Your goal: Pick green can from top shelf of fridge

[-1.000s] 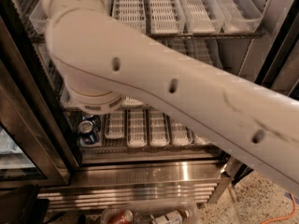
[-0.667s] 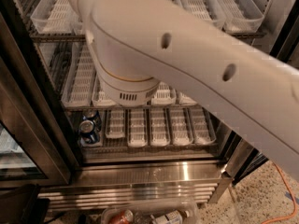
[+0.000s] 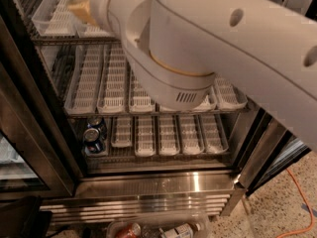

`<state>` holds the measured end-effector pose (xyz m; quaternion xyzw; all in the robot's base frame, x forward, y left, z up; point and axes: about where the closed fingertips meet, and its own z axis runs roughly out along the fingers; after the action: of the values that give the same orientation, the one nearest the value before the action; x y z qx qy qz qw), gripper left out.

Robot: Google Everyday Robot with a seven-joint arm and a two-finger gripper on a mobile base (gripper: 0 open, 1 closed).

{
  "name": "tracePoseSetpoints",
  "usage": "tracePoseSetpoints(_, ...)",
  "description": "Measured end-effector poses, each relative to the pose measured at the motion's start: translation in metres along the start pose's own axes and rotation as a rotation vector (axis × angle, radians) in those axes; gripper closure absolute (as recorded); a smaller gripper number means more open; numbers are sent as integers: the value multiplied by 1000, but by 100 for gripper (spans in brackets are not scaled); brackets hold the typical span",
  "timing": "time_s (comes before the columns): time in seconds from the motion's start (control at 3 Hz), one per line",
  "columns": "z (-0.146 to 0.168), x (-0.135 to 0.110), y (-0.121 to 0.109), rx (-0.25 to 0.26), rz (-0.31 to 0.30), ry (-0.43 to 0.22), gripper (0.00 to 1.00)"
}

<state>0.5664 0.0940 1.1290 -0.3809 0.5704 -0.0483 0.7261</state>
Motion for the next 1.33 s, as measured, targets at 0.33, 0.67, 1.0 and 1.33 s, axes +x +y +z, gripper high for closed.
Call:
tracePoseSetpoints(0.33, -12, 3, 91, -220, -121, -38, 100)
tracePoseSetpoints(0.67, -35, 26, 158, -407, -56, -65, 100)
tracePoseSetpoints(1.0, -42, 31, 175, -474, -37, -100, 100)
tracePoseSetpoints(1.33, -42, 31, 175, -475, -36, -100, 100)
